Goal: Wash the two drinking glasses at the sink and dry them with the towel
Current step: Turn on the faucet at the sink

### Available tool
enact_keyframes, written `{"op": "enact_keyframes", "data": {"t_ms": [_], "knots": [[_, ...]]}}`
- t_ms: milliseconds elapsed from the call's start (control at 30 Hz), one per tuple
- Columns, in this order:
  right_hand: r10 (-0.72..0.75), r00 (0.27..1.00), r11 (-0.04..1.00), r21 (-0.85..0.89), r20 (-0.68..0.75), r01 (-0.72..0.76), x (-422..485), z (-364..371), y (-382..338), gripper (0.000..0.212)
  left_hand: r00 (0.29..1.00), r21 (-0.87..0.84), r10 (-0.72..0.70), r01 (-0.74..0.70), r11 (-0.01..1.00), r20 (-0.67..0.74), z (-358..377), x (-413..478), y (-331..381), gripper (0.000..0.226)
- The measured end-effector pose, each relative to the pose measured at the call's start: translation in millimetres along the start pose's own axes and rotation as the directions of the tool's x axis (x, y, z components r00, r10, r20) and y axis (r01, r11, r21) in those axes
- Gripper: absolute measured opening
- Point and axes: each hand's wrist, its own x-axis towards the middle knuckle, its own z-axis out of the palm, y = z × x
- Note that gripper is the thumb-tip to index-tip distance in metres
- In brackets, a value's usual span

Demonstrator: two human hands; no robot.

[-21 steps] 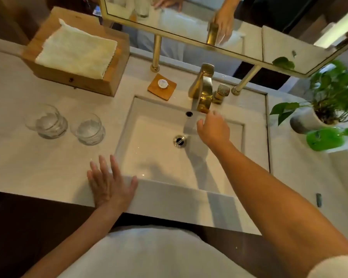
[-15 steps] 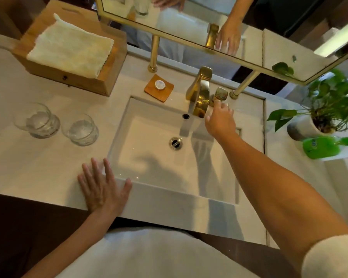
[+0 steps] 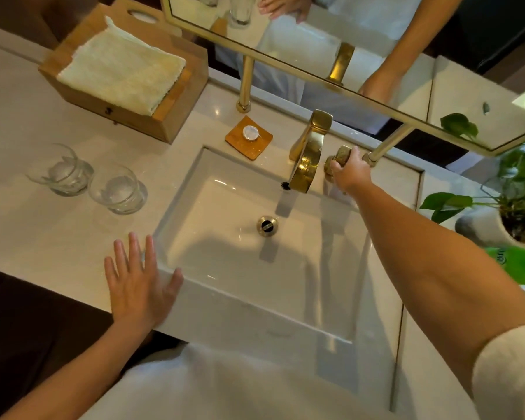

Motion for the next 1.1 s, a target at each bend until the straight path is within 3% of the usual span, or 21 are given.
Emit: {"op": "enact_keyframes", "data": {"t_ms": [233, 767, 1000, 1100], "knots": [[0.012, 0.995, 1.0, -0.016, -0.094, -0.014, 13.4, 9.1, -4.7, 0.058, 0.999, 0.028, -0.049, 0.048, 0.998, 0.018, 0.7, 1.8, 3.8, 0.092], [-0.133, 0.985, 0.97, -0.192, 0.109, 0.152, 11.1, -6.4, 10.3, 0.064, 0.998, 0.039, -0.056, 0.055, 0.998, 0.016, 1.1, 0.9, 3.2, 0.091], [-0.105, 0.992, 0.977, -0.177, 0.076, 0.117, 7.1, -2.8, 6.9, 0.063, 0.998, 0.024, -0.055, 0.054, 0.998, 0.014, 1.3, 1.0, 3.0, 0.09], [-0.096, 0.994, 0.991, -0.083, 0.052, 0.1, 2.5, -0.9, 7.9, 0.066, 0.999, 0.019, -0.052, 0.052, 0.998, 0.014, 1.9, 0.8, 2.2, 0.09]]}}
